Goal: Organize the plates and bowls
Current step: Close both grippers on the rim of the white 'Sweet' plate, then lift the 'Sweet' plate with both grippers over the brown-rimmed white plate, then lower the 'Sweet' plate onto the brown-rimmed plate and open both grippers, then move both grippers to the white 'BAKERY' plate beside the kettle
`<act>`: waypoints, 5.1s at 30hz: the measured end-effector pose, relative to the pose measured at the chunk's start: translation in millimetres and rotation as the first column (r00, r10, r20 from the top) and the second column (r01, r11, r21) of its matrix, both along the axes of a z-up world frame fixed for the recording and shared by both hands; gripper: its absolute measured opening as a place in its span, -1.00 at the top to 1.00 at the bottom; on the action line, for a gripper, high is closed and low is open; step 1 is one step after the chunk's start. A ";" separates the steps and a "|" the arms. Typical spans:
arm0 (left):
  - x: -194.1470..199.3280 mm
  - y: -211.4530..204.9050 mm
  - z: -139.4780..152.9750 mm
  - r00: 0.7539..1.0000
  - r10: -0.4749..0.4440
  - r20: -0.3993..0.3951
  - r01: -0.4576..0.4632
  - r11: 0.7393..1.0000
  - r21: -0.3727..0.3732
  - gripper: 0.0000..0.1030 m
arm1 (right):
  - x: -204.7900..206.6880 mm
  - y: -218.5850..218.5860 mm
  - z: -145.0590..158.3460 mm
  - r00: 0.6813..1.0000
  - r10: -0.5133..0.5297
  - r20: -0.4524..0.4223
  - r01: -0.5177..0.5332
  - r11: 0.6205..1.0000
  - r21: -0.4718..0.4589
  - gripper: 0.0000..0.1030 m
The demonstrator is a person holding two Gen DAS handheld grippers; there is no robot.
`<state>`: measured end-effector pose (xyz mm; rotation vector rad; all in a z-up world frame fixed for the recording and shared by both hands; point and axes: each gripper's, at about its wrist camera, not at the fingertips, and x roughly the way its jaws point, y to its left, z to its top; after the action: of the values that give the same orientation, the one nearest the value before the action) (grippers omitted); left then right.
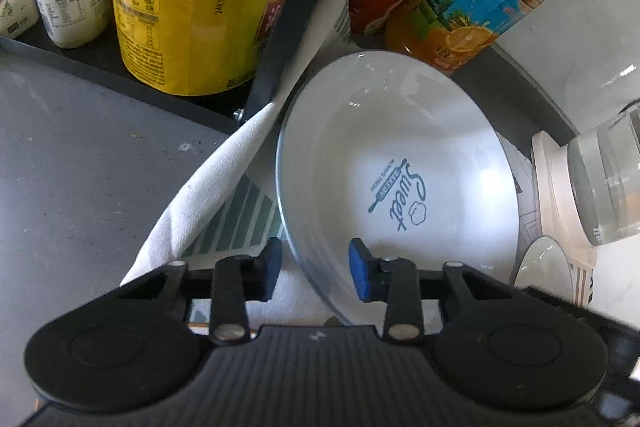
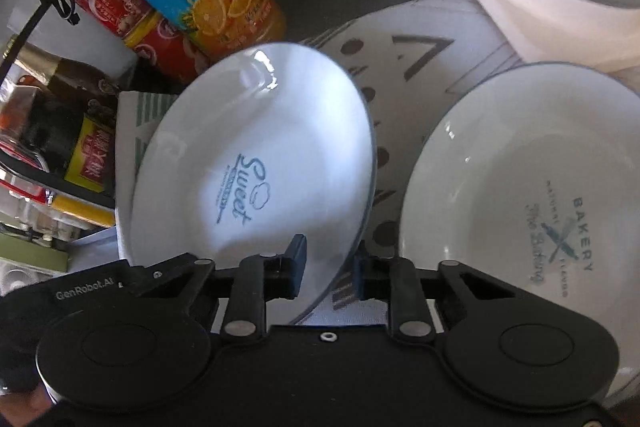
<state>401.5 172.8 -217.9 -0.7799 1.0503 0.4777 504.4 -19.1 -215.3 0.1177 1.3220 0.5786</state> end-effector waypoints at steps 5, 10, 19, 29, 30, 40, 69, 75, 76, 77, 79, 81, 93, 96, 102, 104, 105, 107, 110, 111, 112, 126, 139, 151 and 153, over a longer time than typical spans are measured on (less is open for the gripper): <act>1.8 -0.9 -3.1 1.000 0.017 0.002 -0.017 1.000 0.003 0.64 | 2.5 -2.2 -1.7 1.000 -0.026 0.011 0.026 1.000 0.003 0.68; -4.8 -3.6 2.9 0.999 0.008 0.036 -0.008 1.000 0.000 0.68 | -4.0 -8.7 15.1 0.994 -0.043 0.096 0.040 0.999 0.031 0.77; -16.8 -9.1 24.6 0.997 -0.019 0.069 0.018 1.000 0.018 0.70 | -19.7 -17.3 36.7 0.988 -0.049 0.147 0.047 0.999 0.020 0.76; -47.1 -25.2 47.8 0.994 -0.048 0.097 0.045 0.998 0.033 0.70 | -60.9 -27.5 60.2 0.981 -0.045 0.190 0.044 0.999 0.009 0.76; -51.1 -26.8 49.9 0.994 -0.050 0.098 0.047 0.998 0.032 0.70 | -64.1 -28.6 61.5 0.980 -0.047 0.191 0.045 0.999 0.011 0.76; -90.4 -44.6 71.4 0.991 -0.070 0.111 0.065 0.996 0.054 0.70 | -108.0 -47.5 74.8 0.977 -0.062 0.205 0.057 0.998 0.032 0.76; -198.8 -65.9 66.6 0.995 -0.023 0.101 0.020 0.999 0.039 0.69 | -202.2 -60.5 73.5 0.975 0.001 0.223 0.001 1.000 -0.007 0.75; -202.8 -66.6 60.3 0.996 -0.011 0.093 0.009 1.000 0.026 0.69 | -204.0 -58.1 69.7 0.976 0.020 0.218 -0.016 1.000 -0.021 0.75; -203.0 -66.7 58.9 0.996 -0.008 0.087 0.006 1.000 0.025 0.69 | -204.4 -57.4 69.5 0.976 0.025 0.218 -0.020 0.999 -0.024 0.75; -203.7 -66.9 58.1 0.996 -0.006 0.084 0.004 1.000 0.025 0.69 | -204.4 -56.7 69.3 0.976 0.029 0.217 -0.024 0.999 -0.027 0.75; -204.7 -66.6 56.6 0.997 -0.002 0.081 0.000 1.000 0.023 0.69 | -204.0 -55.9 68.7 0.976 0.033 0.213 -0.028 0.999 -0.027 0.75; -204.6 -65.6 55.4 0.997 0.001 0.079 -0.002 1.000 0.022 0.70 | -203.5 -53.8 67.2 0.976 0.039 0.212 -0.034 0.999 -0.028 0.75; -209.4 -55.0 41.5 0.998 0.062 0.028 -0.062 0.998 -0.004 0.68 | -206.0 -41.7 58.0 0.978 0.069 0.197 -0.060 0.997 -0.049 0.75; -209.2 -55.0 41.1 0.998 0.064 0.028 -0.064 0.998 -0.009 0.68 | -205.3 -41.5 58.1 0.978 0.064 0.198 -0.056 0.997 -0.050 0.76; -201.5 -54.8 57.0 0.999 0.041 -0.031 -0.040 0.998 0.055 0.63 | -203.5 -39.6 58.0 0.979 0.059 0.195 -0.048 0.997 -0.058 0.76; -200.4 -51.0 60.8 0.998 0.041 -0.042 -0.038 0.998 0.053 0.63 | -204.2 -39.2 58.2 0.978 0.061 0.199 -0.050 0.997 -0.061 0.76; -200.3 -49.7 61.9 0.998 0.038 -0.043 -0.035 0.998 0.056 0.63 | -204.4 -38.9 58.4 0.977 0.063 0.202 -0.051 0.997 -0.066 0.76; -202.5 -48.4 65.9 0.999 0.034 -0.034 -0.031 0.996 0.087 0.63 | -204.2 -37.9 57.8 0.977 0.064 0.204 -0.048 0.995 -0.084 0.76; -204.6 -46.6 71.5 0.999 0.027 -0.021 -0.024 0.991 0.135 0.61 | -202.3 -39.4 54.7 0.980 0.056 0.191 -0.039 0.995 -0.087 0.74; -204.2 -45.2 71.5 0.999 0.028 -0.027 -0.024 0.990 0.142 0.61 | -202.1 -39.4 53.6 0.981 0.055 0.189 -0.038 0.995 -0.088 0.74; -204.4 -44.1 70.0 0.999 0.029 -0.030 -0.024 0.990 0.141 0.61 | -202.4 -39.4 52.8 0.980 0.056 0.192 -0.039 0.995 -0.090 0.73; -207.5 -35.6 57.6 0.995 0.067 -0.069 -0.058 0.991 0.121 0.59 | -201.5 -32.4 45.7 0.982 0.078 0.171 -0.062 0.993 -0.096 0.62; -210.0 -40.5 83.3 0.997 0.076 -0.030 -0.070 0.986 0.154 -0.14 | -205.6 -49.9 93.1 0.971 0.040 0.236 -0.040 0.999 -0.005 0.01; -206.1 -59.4 128.6 0.997 0.026 0.074 -0.040 0.983 0.181 -0.58 | -202.7 -87.5 152.8 0.924 -0.064 0.376 0.043 0.997 0.065 -0.81; -202.7 -64.8 133.8 0.996 0.014 0.087 -0.029 0.984 0.176 -0.59 | -202.4 -95.8 160.5 0.914 -0.082 0.397 0.062 0.996 0.063 -0.90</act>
<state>198.7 108.0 -84.1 -0.6484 0.9076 0.5438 302.0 -114.8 -54.9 0.0825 0.9021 0.5385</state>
